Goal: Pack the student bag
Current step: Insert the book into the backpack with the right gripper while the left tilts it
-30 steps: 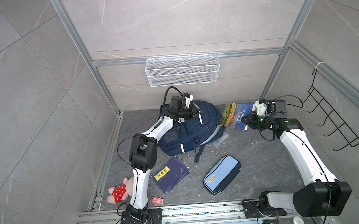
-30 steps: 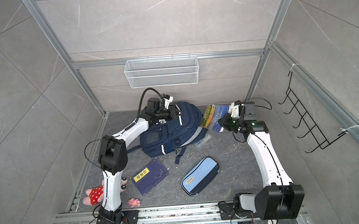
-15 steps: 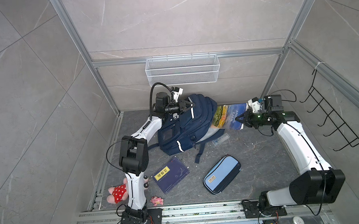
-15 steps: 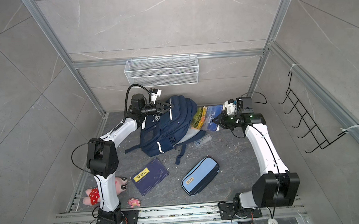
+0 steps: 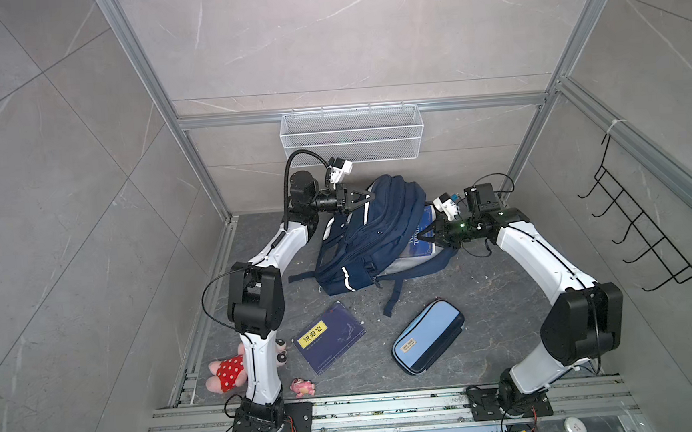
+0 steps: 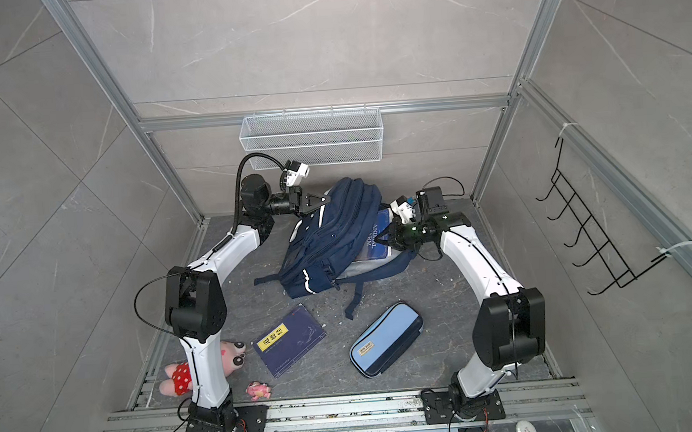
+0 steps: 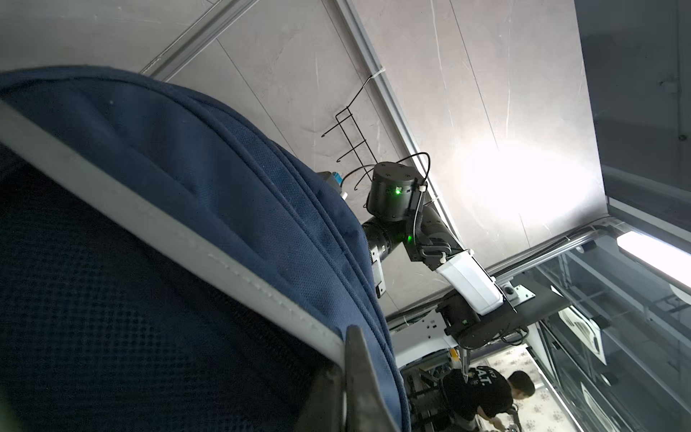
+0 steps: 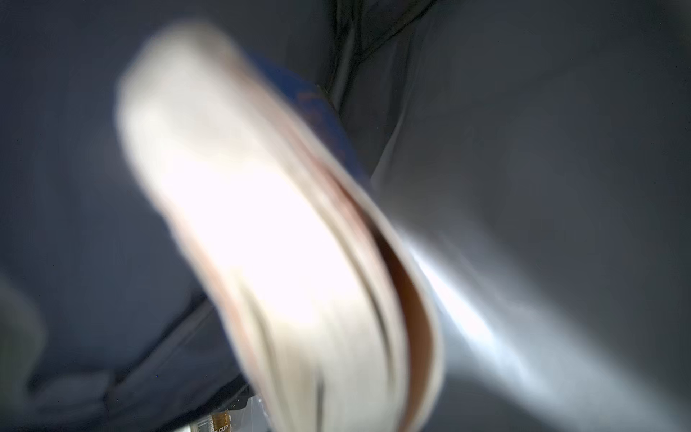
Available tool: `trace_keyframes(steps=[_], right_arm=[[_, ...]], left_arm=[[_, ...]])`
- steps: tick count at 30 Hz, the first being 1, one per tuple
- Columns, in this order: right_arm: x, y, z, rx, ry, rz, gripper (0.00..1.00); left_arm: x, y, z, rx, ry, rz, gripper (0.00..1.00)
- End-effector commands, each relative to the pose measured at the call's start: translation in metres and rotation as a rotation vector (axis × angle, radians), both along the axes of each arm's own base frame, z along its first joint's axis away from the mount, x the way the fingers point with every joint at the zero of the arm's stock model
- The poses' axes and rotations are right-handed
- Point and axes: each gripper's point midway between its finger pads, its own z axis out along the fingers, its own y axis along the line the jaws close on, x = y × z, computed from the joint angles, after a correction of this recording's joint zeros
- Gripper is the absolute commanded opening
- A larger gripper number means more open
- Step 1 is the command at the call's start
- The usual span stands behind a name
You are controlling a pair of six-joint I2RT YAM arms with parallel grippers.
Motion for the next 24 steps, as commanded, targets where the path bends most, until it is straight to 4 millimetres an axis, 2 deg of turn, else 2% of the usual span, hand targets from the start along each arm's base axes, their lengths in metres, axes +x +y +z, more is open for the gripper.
trace_keyframes(steps=[1,7,9,14,17,24], right_arm=[[0.017,0.023,0.021,0.082,-0.104,0.056,0.00],[0.043,0.027,-0.015,0.111,-0.046,-0.037,0.00],[0.052,0.033,-0.021,0.121,-0.053,-0.043,0.00],[0.072,0.048,-0.020,0.223,-0.068,-0.033,0.00],[0.075,0.057,-0.028,0.195,-0.056,-0.009,0.00],[0.072,0.056,-0.079,0.064,0.032,0.006,0.00]], left_arm=[[-0.042,0.013,0.083,-0.089,-0.292,-0.037,0.00],[-0.045,0.014,0.081,-0.087,-0.284,-0.043,0.00],[-0.045,0.013,0.081,-0.092,-0.286,-0.043,0.00],[-0.044,0.008,0.082,-0.104,-0.276,-0.051,0.00],[-0.045,0.006,0.081,-0.107,-0.272,-0.058,0.00],[-0.041,0.005,0.076,-0.101,-0.262,-0.050,0.00]])
